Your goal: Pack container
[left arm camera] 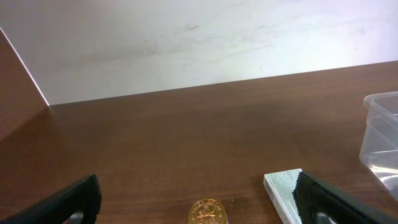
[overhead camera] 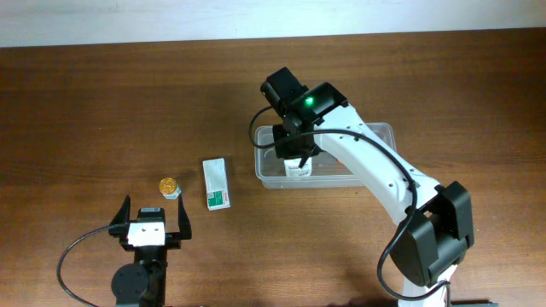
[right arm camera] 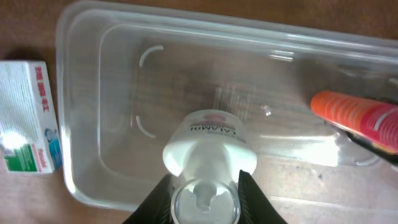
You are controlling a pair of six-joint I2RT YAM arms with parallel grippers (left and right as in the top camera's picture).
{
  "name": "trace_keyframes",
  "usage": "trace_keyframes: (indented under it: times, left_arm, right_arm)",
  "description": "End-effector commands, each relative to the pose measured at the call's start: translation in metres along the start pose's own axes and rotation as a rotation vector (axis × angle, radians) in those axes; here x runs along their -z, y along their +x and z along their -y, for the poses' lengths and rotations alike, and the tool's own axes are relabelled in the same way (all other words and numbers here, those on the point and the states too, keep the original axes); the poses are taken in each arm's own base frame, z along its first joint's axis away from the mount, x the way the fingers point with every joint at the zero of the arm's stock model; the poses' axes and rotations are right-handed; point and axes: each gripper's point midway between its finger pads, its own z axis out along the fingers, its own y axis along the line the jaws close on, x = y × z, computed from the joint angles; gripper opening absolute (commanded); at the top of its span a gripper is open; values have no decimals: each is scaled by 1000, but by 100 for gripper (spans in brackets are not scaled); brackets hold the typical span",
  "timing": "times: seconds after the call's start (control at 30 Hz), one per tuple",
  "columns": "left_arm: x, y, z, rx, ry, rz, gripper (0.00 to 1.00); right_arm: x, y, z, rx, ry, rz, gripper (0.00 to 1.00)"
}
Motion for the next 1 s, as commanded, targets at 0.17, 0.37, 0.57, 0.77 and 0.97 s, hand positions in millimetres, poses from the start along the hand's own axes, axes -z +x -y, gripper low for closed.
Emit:
trace_keyframes:
  times: [0.17, 0.37, 0.57, 0.77, 0.97]
  left_arm:
    - [0, 0, 1, -13, 6, 4, 99]
    - [0, 0, 1, -13, 6, 4, 99]
    - [0, 0, 1, -13, 6, 4, 99]
    - [0, 0, 1, -13, 6, 4, 99]
    - [0, 0, 1, -13, 6, 4, 99]
  right_arm:
    - [23, 5, -1, 11, -18, 6, 23]
    - [23, 2, -2, 18, -19, 17, 23]
    - [23, -5, 13, 12, 57, 55, 23]
    - [23, -12, 39, -39, 93, 49, 24]
    - [22, -20, 69, -105, 109, 44, 23]
